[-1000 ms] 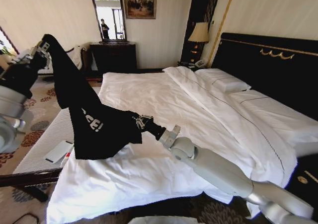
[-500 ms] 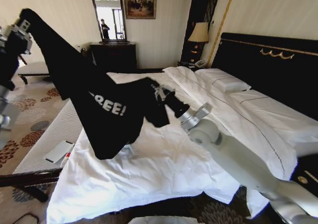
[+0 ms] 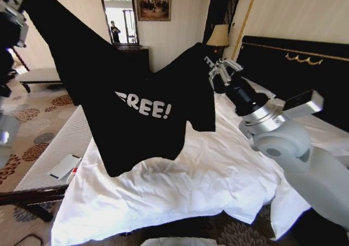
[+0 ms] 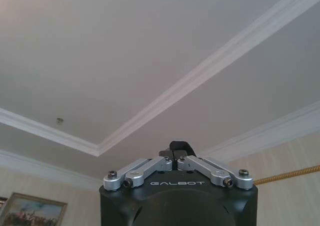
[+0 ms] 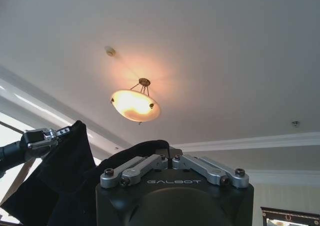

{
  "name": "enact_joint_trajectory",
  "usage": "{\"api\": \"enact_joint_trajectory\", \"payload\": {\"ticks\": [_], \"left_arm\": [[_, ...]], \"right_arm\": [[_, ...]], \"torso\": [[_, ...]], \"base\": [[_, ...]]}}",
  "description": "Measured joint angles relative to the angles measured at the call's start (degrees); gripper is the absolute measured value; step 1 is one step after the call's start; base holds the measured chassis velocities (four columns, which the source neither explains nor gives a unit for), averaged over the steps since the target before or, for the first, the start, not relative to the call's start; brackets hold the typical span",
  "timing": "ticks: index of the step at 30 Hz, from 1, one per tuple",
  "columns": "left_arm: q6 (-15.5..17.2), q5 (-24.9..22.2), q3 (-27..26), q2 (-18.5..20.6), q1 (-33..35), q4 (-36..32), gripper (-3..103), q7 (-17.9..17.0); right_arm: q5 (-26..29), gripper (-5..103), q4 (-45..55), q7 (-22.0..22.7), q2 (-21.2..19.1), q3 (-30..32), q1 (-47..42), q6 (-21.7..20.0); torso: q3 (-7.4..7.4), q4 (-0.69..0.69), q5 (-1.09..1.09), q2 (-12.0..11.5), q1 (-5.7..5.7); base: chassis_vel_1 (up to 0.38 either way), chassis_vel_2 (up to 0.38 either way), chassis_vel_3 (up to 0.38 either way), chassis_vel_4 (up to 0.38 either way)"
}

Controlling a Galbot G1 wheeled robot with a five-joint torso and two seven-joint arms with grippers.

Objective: Fold the clothes on the bed.

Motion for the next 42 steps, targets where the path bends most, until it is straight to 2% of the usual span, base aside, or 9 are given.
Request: {"api": "enact_joint_trajectory", "payload": {"ticks": [6, 10, 14, 17, 20, 22, 24, 27, 42], "left_arm": [[0.29, -2.05, -1.03, -0.94, 1.33, -2.18, 0, -0.45], [4.63, -3.05, 0.67, -2.78, 2.68, -2.35, 0, -3.81], [7.87, -2.41, 3.32, -3.54, 3.87, -2.29, 0, -6.66], [10.59, -0.48, 7.76, -4.02, 5.19, -2.11, 0, -8.99], [11.90, 2.56, 14.74, -4.36, 4.42, 0.04, 0, -10.64], [13.15, 5.00, 21.91, -4.74, 2.41, 3.41, 0, -11.97], [13.33, 5.81, 23.81, -4.86, 1.88, 4.48, 0, -12.12], [13.23, 13.52, 35.09, -6.15, -1.71, 13.62, 0, -11.65], [10.81, 22.70, 51.14, -15.21, -17.07, 37.44, 0, -11.42]], "right_arm": [[6.28, 0, 4.75, -1.94, -5.09, 11.39, -6.61, -1.21], [7.40, 0, 4.70, -0.63, -7.56, 18.54, -15.81, -3.97], [6.60, 0, 1.00, 1.19, -8.01, 17.02, -17.12, -6.66], [5.32, 0, -2.78, 3.34, -7.40, 10.17, -14.12, -9.70], [4.63, 0, -6.38, 6.38, -4.66, -3.06, -6.40, -12.51], [2.80, 0, -11.44, 8.59, 0.66, -17.52, 1.80, -13.88], [2.04, 0, -12.90, 8.98, 2.20, -20.54, 3.40, -14.04], [-2.37, 0, -24.43, 10.74, 11.20, -32.47, 11.05, -13.89], [-12.63, 0, -55.07, 11.26, 29.28, -42.74, 20.39, -8.80]], "torso": [[-0.01, -0.03, -0.01, 0.00, -0.01], [-0.01, -0.03, -0.01, 0.01, -0.01], [0.00, -0.02, -0.02, 0.01, -0.01], [0.01, -0.01, 0.00, 0.00, 0.00], [0.01, -0.02, 0.01, 0.00, 0.00], [0.01, -0.02, -0.02, 0.00, 0.00], [0.01, -0.01, -0.01, 0.00, 0.00], [0.03, 0.02, -0.05, -0.02, 0.01], [0.02, -0.02, -0.02, -0.02, 0.01]], "base": [[0.000, 0.000, 0.000, 0.000], [0.000, 0.000, 0.000, 0.000], [0.000, 0.000, 0.000, 0.000], [0.000, 0.000, 0.000, 0.000], [0.000, 0.000, 0.000, 0.000], [0.000, 0.000, 0.000, 0.000], [0.000, 0.000, 0.000, 0.000], [0.000, 0.000, 0.000, 0.000], [0.000, 0.000, 0.000, 0.000]]}}
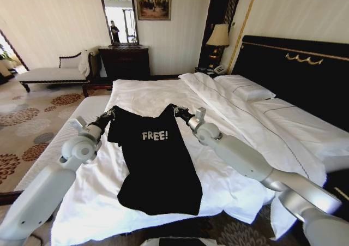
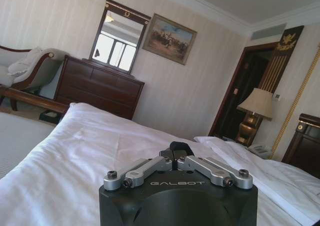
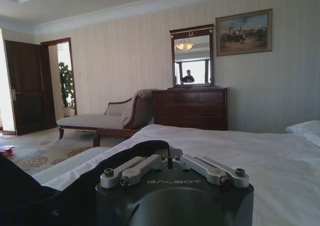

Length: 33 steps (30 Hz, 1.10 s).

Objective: Fold the clothes on the bed.

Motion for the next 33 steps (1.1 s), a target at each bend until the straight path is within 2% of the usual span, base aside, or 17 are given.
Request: {"api": "enact_joint_trajectory", "payload": {"ticks": [2, 3, 4, 5, 8, 13, 19, 21, 22, 23, 26, 28, 30, 31, 33], "left_arm": [[-0.04, 0.27, 1.21, -0.90, -1.21, 1.89, 0, 0.00], [-0.04, 0.48, 3.48, -2.65, -3.48, 5.15, 0, -0.05], [0.39, 0.97, 7.47, -6.06, -7.46, 10.57, 0, -0.35], [0.83, 1.22, 8.52, -7.11, -8.72, 12.33, 0, -0.73], [1.64, 1.89, 9.92, -8.80, -10.63, 15.43, 0, -1.68], [2.43, 4.97, 12.17, -12.68, -14.29, 23.80, 0, -2.55], [2.89, 6.51, 12.32, -13.91, -15.33, 28.12, 0, -3.32], [3.75, 6.77, 12.11, -13.74, -15.34, 28.99, 0, -3.81], [4.38, 6.73, 11.73, -13.30, -15.23, 29.15, 6, -4.00], [4.38, 6.73, 11.73, -13.30, -15.23, 29.15, 6, -4.00], [5.95, 5.82, 9.98, -11.30, -14.48, 29.63, 22, -4.88], [6.32, 5.58, 9.52, -10.71, -14.30, 29.81, 22, -4.94], [6.95, 4.85, 8.05, -9.07, -13.58, 30.05, 32, -4.90], [6.95, 4.85, 8.05, -9.07, -13.58, 30.05, 32, -4.90], [7.14, 3.84, 5.69, -7.27, -11.96, 29.37, 43, -4.42]], "right_arm": [[-0.92, 0, -1.91, 0.03, 1.22, -0.10, 0.22, 0.15], [-3.07, 0, -6.38, 0.32, 4.01, -0.20, 0.71, 0.59], [-7.57, 0, -15.16, 1.03, 9.34, -0.22, 1.64, 1.12], [-8.66, 0, -17.62, 1.16, 10.73, -0.22, 1.86, 1.44], [-10.13, 0, -21.24, 1.48, 12.86, -0.20, 2.19, 1.84], [-15.61, 0, -31.05, 2.10, 17.75, -0.14, 2.82, 4.51], [-17.09, -3, -34.38, 3.32, 18.89, 0.42, 2.81, 4.33], [-17.02, 7, -34.42, 4.53, 18.81, 0.99, 2.73, 3.27], [-16.89, 12, -34.15, 5.43, 18.55, 1.44, 2.68, 2.61], [-16.89, 12, -34.15, 5.43, 18.55, 1.44, 2.68, 2.61], [-16.20, 28, -32.33, 8.79, 16.91, 3.41, 2.82, 0.26], [-16.14, 28, -31.96, 9.62, 16.41, 3.95, 2.92, -0.06], [-15.68, 38, -30.83, 11.57, 15.09, 5.50, 3.11, -0.51], [-15.68, 38, -30.83, 11.57, 15.09, 5.50, 3.11, -0.51], [-14.17, 49, -28.60, 13.62, 13.24, 7.26, 3.11, -0.69]], "torso": [[0.00, -0.01, 0.00, 0.00, 0.00], [0.00, 0.00, 0.00, 0.00, 0.01], [0.00, 0.02, 0.00, 0.00, 0.00], [0.00, 0.00, -0.01, 0.00, 0.00], [-0.01, 0.00, 0.01, 0.00, -0.01], [-0.01, 0.01, 0.00, 0.01, 0.00], [-0.01, 0.00, 0.01, 0.01, -0.01], [-0.01, 0.00, 0.00, 0.01, -0.01], [-0.01, 0.00, 0.00, 0.01, -0.01], [-0.01, 0.00, 0.00, 0.01, -0.01], [-0.01, 0.02, 0.01, 0.02, -0.01], [-0.02, 0.01, 0.01, 0.01, -0.02], [-0.02, -0.01, 0.01, 0.02, -0.02], [-0.02, -0.01, 0.01, 0.02, -0.02], [-0.02, 0.00, 0.00, 0.02, -0.01]], "base": [[0.000, 0.000, 0.000, 0.000], [0.000, 0.000, 0.000, 0.000], [0.000, 0.000, 0.000, 0.000], [0.000, 0.000, 0.000, 0.000], [0.000, 0.000, 0.000, 0.000], [0.000, 0.000, 0.000, 0.000], [0.000, 0.000, 0.000, 0.000], [0.000, 0.000, 0.000, 0.000], [0.000, 0.000, 0.000, 0.000], [0.000, 0.000, 0.000, 0.000], [0.000, 0.000, 0.000, 0.000], [0.000, 0.000, 0.000, 0.000], [0.000, 0.000, 0.000, 0.000], [0.000, 0.000, 0.000, 0.000], [0.000, 0.000, 0.000, 0.000]]}}
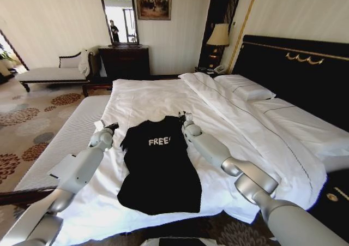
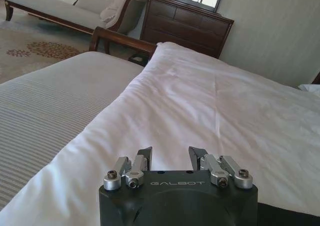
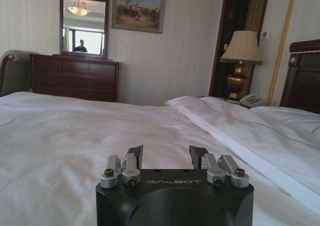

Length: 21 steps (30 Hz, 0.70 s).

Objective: Fold the clothes on the bed.

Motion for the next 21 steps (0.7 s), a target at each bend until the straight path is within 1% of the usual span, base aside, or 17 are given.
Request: {"api": "enact_joint_trajectory", "payload": {"ticks": [1, 2, 4, 5, 6, 7, 8, 9, 10, 11, 12, 13, 14, 16, 17, 19, 21], "left_arm": [[-0.03, -0.34, -1.24, 0.83, 1.06, -0.97, 49, 0.23], [-0.03, -0.34, -1.24, 0.83, 1.06, -0.97, 49, 0.23], [0.13, -1.87, -4.33, 3.08, 3.92, -4.27, 59, 0.55], [0.13, -1.87, -4.33, 3.08, 3.92, -4.27, 59, 0.55], [0.83, -3.40, -6.87, 4.82, 6.37, -7.16, 65, 0.53], [1.97, -4.83, -8.68, 6.28, 8.60, -9.44, 65, 0.49], [3.51, -6.93, -10.80, 7.94, 11.83, -12.52, 70, 0.29], [4.99, -8.50, -12.69, 8.82, 14.79, -15.27, 75, 0.25], [4.99, -8.50, -12.69, 8.82, 14.79, -15.27, 75, 0.25], [6.07, -9.49, -14.39, 9.22, 17.46, -17.53, 81, 0.26], [7.63, -10.24, -16.30, 9.39, 20.96, -20.16, 87, 0.55], [8.60, -10.42, -17.53, 9.26, 23.66, -22.36, 91, 1.22], [8.60, -10.42, -17.53, 9.26, 23.66, -22.36, 91, 1.22], [9.21, -10.20, -19.07, 8.14, 27.27, -25.21, 98, 2.10], [9.15, -9.65, -19.08, 7.37, 28.18, -25.53, 98, 2.24], [8.30, -8.41, -18.78, 6.37, 28.86, -25.48, 100, 2.59], [5.37, -5.67, -17.41, 4.05, 29.12, -24.37, 100, 3.59]], "right_arm": [[0.81, 55, 1.25, 0.65, -0.79, 0.56, -0.19, -0.03], [0.81, 55, 1.25, 0.65, -0.79, 0.56, -0.19, -0.03], [3.18, 66, 5.54, 2.06, -3.10, 1.96, -1.38, -0.51], [3.18, 66, 5.54, 2.06, -3.10, 1.96, -1.38, -0.51], [4.87, 72, 9.60, 3.26, -5.57, 3.17, -2.61, -0.96], [6.02, 72, 13.85, 4.32, -8.13, 4.20, -3.89, -1.41], [7.20, 77, 18.75, 5.23, -11.00, 5.52, -5.71, -1.90], [8.15, 82, 23.33, 5.72, -13.49, 6.83, -7.86, -2.32], [8.15, 82, 23.33, 5.72, -13.49, 6.83, -7.86, -2.32], [8.65, 87, 26.34, 5.93, -15.13, 8.05, -9.73, -2.52], [9.23, 93, 29.61, 6.09, -16.69, 9.70, -12.12, -2.77], [9.87, 97, 32.67, 6.14, -18.00, 11.54, -14.55, -2.93], [9.87, 97, 32.67, 6.14, -18.00, 11.54, -14.55, -2.93], [10.53, 99, 37.40, 6.17, -20.01, 15.13, -18.54, -3.08], [10.55, 99, 38.70, 6.17, -20.58, 16.32, -19.89, -3.09], [10.51, 100, 40.20, 6.09, -21.27, 17.97, -21.63, -3.09], [10.34, 100, 42.53, 5.93, -22.19, 21.01, -24.75, -3.09]], "torso": [[0.00, 0.00, -0.01, 0.00, 0.00], [0.00, 0.00, -0.01, 0.00, 0.00], [0.00, 0.01, 0.00, 0.00, 0.00], [0.00, 0.01, 0.00, 0.00, 0.00], [0.00, 0.03, 0.02, 0.00, 0.00], [0.00, 0.03, 0.02, 0.00, 0.00], [-0.01, 0.03, 0.01, 0.00, 0.00], [-0.01, -0.02, 0.01, 0.01, -0.01], [-0.01, -0.02, 0.01, 0.01, -0.01], [-0.02, -0.02, 0.01, 0.01, -0.02], [-0.02, -0.04, 0.03, 0.02, -0.03], [-0.02, -0.01, 0.02, 0.02, -0.04], [-0.02, -0.01, 0.02, 0.02, -0.04], [-0.02, 0.02, 0.04, 0.02, -0.03], [-0.02, 0.01, 0.03, 0.02, -0.04], [-0.01, 0.01, 0.01, 0.01, -0.03], [-0.01, 0.01, 0.01, 0.01, -0.02]], "base": [[0.000, 0.000, 0.000, 0.000], [0.000, 0.000, 0.000, 0.000], [0.000, 0.000, 0.000, 0.000], [0.000, 0.000, 0.000, 0.000], [0.000, 0.000, 0.000, 0.000], [0.000, 0.000, 0.000, 0.000], [0.000, 0.000, 0.000, 0.000], [0.000, 0.000, 0.000, 0.000], [0.000, 0.000, 0.000, 0.000], [0.000, 0.000, 0.000, 0.000], [0.000, 0.000, 0.000, 0.000], [0.000, 0.000, 0.000, 0.000], [0.000, 0.000, 0.000, 0.000], [0.000, 0.000, 0.000, 0.000], [0.000, 0.000, 0.000, 0.000], [0.000, 0.000, 0.000, 0.000], [0.000, 0.000, 0.000, 0.000]]}}
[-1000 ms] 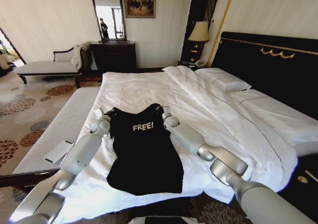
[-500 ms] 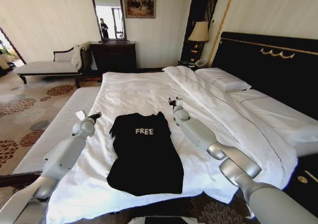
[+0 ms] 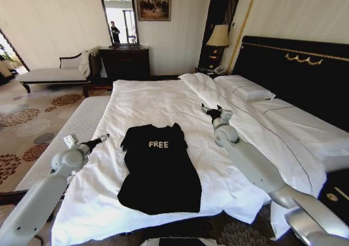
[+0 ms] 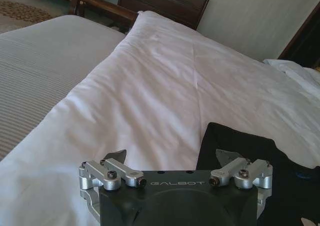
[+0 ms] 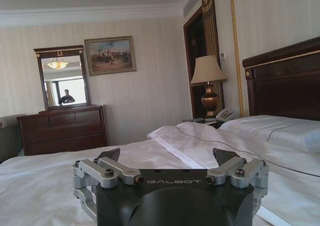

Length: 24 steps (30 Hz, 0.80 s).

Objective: Fold the clothes on the bed.

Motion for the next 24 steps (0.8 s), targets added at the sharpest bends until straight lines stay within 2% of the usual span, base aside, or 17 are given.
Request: {"api": "enact_joint_trajectory", "payload": {"ticks": [8, 12, 13, 17, 18, 20, 23, 24], "left_arm": [[-3.19, 1.58, 3.99, -6.08, -3.11, 4.47, 100, 1.88], [-4.78, 0.88, 4.76, -8.67, -5.48, 8.87, 100, 5.44], [-4.78, 0.88, 4.76, -8.67, -5.48, 8.87, 100, 5.44], [-6.24, 0.14, 5.37, -10.95, -7.35, 13.92, 96, 10.99], [-6.24, 0.14, 5.37, -10.95, -7.35, 13.92, 96, 10.99], [-6.96, -0.42, 5.70, -12.17, -8.46, 16.03, 96, 13.27], [-7.38, -0.58, 5.93, -13.02, -9.28, 17.19, 91, 14.44], [-7.53, -0.58, 6.06, -13.34, -9.62, 17.67, 87, 14.66]], "right_arm": [[-0.51, 100, 2.78, -0.23, -0.71, 4.66, -6.15, 0.00], [-0.72, 100, 2.20, -0.24, -0.29, 4.63, -6.63, 0.00], [-0.72, 100, 2.20, -0.24, -0.29, 4.63, -6.63, 0.00], [-0.65, 100, 0.09, -0.23, 0.33, 2.78, -5.07, 0.00], [-0.65, 100, 0.09, -0.23, 0.33, 2.78, -5.07, 0.00], [-0.66, 100, -1.19, -0.23, 0.65, 1.75, -4.09, 0.01], [-0.69, 100, -2.28, -0.23, 0.91, 1.06, -3.32, 0.05], [-0.69, 100, -2.84, -0.23, 1.04, 0.79, -2.97, 0.09]], "torso": [[0.01, -0.02, 0.00, 0.00, 0.01], [0.01, 0.00, 0.00, -0.01, 0.02], [0.01, 0.00, 0.00, -0.01, 0.02], [0.01, 0.01, 0.00, -0.02, 0.02], [0.01, 0.01, 0.00, -0.02, 0.02], [0.02, 0.01, -0.01, -0.02, 0.02], [0.02, 0.00, -0.01, -0.02, 0.03], [0.02, 0.00, -0.01, -0.02, 0.03]], "base": [[0.000, 0.000, 0.000, 0.000], [0.000, 0.000, 0.000, 0.000], [0.000, 0.000, 0.000, 0.000], [0.000, 0.000, 0.000, 0.000], [0.000, 0.000, 0.000, 0.000], [0.000, 0.000, 0.000, 0.000], [0.000, 0.000, 0.000, 0.000], [0.000, 0.000, 0.000, 0.000]]}}
